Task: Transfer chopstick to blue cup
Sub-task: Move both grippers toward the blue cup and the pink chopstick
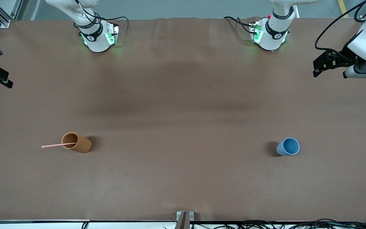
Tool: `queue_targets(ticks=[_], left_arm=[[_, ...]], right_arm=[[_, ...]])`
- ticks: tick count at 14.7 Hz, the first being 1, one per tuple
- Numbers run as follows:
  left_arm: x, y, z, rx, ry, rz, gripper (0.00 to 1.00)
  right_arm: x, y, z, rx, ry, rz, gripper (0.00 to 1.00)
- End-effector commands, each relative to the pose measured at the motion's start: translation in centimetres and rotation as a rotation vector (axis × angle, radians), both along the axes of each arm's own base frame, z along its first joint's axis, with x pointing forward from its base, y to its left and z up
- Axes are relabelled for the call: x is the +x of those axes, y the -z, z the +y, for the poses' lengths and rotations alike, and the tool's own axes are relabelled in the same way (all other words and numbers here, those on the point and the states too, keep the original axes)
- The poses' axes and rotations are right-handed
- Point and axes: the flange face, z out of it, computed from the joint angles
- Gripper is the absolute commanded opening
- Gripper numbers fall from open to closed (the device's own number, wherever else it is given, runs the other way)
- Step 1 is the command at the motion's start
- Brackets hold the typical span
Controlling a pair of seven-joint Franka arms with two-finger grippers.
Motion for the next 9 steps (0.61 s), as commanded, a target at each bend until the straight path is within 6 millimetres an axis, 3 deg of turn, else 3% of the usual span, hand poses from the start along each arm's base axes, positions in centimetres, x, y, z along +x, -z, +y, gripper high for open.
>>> queue_targets(ticks=[1,5,9], left_arm=[[0.2,-0.6,0.3,-0.006,-0.011,-0.017,1.00],[0.7,-1.1,1.1,0.008,-0.009,-0.013,1.00],[2.4,1.7,1.8,0.007,-0.023,0.041,1.00]], right_arm=[[-0.2,0.2,-0.1,0.004,0.002,0.003,0.99],[-0.1,0.2,0.0,0.004,0.001,-0.002,0.98],[0.0,0.2,0.1,0.004,-0.001,-0.005,0.99]])
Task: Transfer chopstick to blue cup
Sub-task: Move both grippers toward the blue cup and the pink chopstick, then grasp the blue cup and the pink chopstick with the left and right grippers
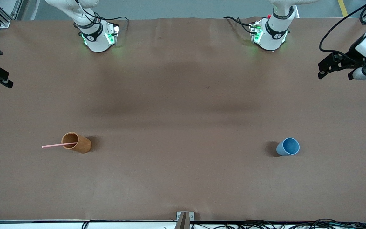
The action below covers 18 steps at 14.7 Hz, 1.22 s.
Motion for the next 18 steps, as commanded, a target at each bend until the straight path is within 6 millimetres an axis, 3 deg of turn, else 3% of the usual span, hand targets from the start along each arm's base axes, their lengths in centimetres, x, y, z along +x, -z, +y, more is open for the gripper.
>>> queue_targets(ticks=[1,4,8,10,14,18], left_arm=[[1.8,2.1,0.1,0.014,0.003,0.045,1.00],[4.5,6.3,0.4,0.025,-0.001,0.071,1.00],[8.2,13.4,1.7,0.005,-0.021,0.071,1.00],[10.3,17.0,2.8,0.003,-0.032,0.047,1.00],[13.5,24.5,3.8,0.021,-0.022,0.011,1.00],[14.9,30.7,4.0,0.041,-0.001,0.013,0.92]], right_arm=[[0.1,0.4,0.1,0.004,-0.001,-0.002,0.99],[0.3,0.6,-0.1,0.003,-0.001,-0.005,0.99],[1.0,1.2,-0.6,0.003,0.006,-0.015,0.99],[2.2,2.5,-0.8,0.003,0.006,-0.015,0.99],[5.6,6.4,-1.7,-0.002,-0.001,-0.050,0.98],[9.2,12.7,-4.5,-0.002,-0.043,-0.051,0.97]])
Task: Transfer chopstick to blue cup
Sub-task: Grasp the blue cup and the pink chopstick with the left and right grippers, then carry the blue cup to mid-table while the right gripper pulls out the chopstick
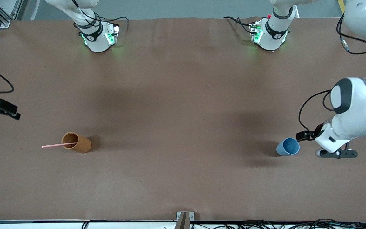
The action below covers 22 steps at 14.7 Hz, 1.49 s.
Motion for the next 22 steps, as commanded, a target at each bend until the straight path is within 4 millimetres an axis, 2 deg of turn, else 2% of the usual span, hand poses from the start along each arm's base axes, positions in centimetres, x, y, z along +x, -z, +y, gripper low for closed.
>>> queue_targets(ticks=[1,4,6,8,9,10,11,12,13,15,17,18,20,22], left_arm=[[0.8,2.8,-0.1,0.009,0.008,-0.007,0.90],[1.0,5.7,0.0,0.000,0.008,0.005,0.82],[1.1,6.6,0.0,-0.002,0.008,0.014,0.65],[1.1,7.5,0.0,-0.005,0.007,0.016,0.54],[1.1,7.7,0.0,-0.007,0.006,0.017,0.46],[1.1,7.9,0.0,-0.006,0.007,0.020,0.28],[1.0,8.6,-0.1,-0.009,0.007,0.031,0.19],[1.0,8.7,-0.1,-0.009,0.007,0.031,0.17],[1.1,8.4,-0.2,-0.009,0.010,0.026,0.16],[1.2,7.6,-0.5,-0.006,0.017,0.019,0.03],[1.2,5.5,-1.5,-0.007,0.034,-0.004,0.00],[1.2,3.9,-2.3,-0.005,0.045,-0.024,0.00],[0.7,1.8,-5.7,-0.018,0.087,-0.017,0.00],[-0.3,0.0,-10.3,-0.047,0.081,-0.014,0.00]], right_arm=[[1.8,3.7,-1.8,0.022,-0.017,0.007,0.97],[3.6,8.5,-2.8,0.098,0.022,0.023,0.95],[4.3,10.6,-3.0,0.126,0.036,0.029,0.92],[5.1,13.0,-3.1,0.125,0.042,0.034,0.89],[5.3,13.9,-3.1,0.127,0.043,0.046,0.87],[5.4,14.8,-3.1,0.131,0.043,0.058,0.84],[5.6,15.4,-3.1,0.139,0.046,0.055,0.81],[5.8,15.6,-2.9,0.164,0.057,0.042,0.79],[5.8,16.3,-2.8,0.197,0.072,0.047,0.75],[5.9,17.7,-2.7,0.214,0.077,0.065,0.67],[5.9,18.2,-2.7,0.215,0.079,0.070,0.59],[5.9,18.2,-2.8,0.215,0.080,0.070,0.55],[5.8,18.5,-3.5,0.218,0.091,0.071,0.44],[5.8,19.1,-3.5,0.232,0.098,0.081,0.34]])
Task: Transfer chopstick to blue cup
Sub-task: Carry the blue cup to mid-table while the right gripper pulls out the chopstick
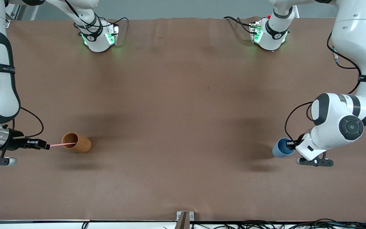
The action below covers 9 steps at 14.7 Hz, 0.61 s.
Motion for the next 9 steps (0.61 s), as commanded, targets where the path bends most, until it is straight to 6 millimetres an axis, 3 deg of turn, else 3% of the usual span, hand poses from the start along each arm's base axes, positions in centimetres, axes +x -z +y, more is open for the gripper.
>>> queue_targets(ticks=[1,4,6,9], left_arm=[[-1.7,-2.9,-6.4,-0.008,-0.010,0.001,0.00],[-3.8,-3.6,-15.0,-0.029,-0.071,-0.004,0.00],[-6.3,-3.0,-21.2,-0.025,-0.130,0.008,0.00],[-9.7,-1.7,-29.4,-0.003,-0.202,0.001,0.00]], right_arm=[[0.2,0.6,-0.3,0.052,0.013,-0.003,0.29],[0.1,0.7,-0.4,0.058,0.022,0.004,0.14],[0.1,0.5,-0.4,0.058,0.024,0.004,0.01],[-0.2,-1.8,-0.2,0.057,0.016,-0.007,0.00]])
